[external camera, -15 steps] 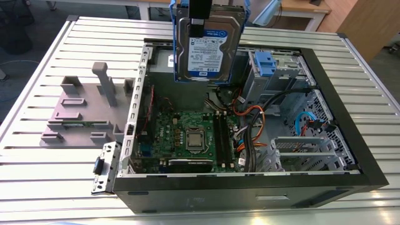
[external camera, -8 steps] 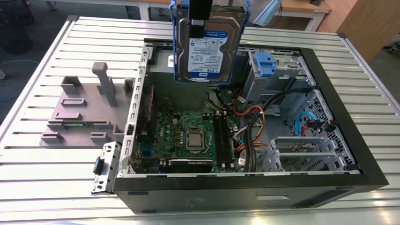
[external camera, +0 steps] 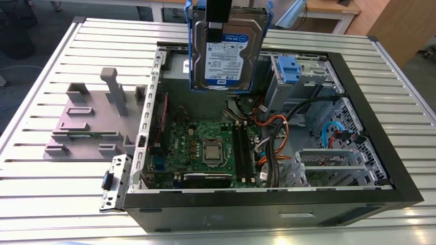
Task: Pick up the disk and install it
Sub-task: 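Pick up the disk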
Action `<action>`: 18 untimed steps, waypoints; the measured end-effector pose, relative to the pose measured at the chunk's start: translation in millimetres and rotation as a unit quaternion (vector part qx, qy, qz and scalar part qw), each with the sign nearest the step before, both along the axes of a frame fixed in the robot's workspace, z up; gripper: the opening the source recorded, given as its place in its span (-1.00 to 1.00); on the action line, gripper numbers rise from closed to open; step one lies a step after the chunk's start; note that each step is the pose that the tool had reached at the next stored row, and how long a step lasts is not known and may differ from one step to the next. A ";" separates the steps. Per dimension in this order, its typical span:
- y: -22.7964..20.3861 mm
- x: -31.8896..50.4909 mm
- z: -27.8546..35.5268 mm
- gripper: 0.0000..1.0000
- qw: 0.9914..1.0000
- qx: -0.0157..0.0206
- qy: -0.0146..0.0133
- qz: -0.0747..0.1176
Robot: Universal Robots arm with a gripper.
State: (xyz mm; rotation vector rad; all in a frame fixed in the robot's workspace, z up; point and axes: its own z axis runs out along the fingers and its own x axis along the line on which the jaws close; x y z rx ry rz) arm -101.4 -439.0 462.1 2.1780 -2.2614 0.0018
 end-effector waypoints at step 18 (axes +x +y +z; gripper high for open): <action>-5.1 0.0 0.0 -0.27 1.000 0.000 0.000 0.000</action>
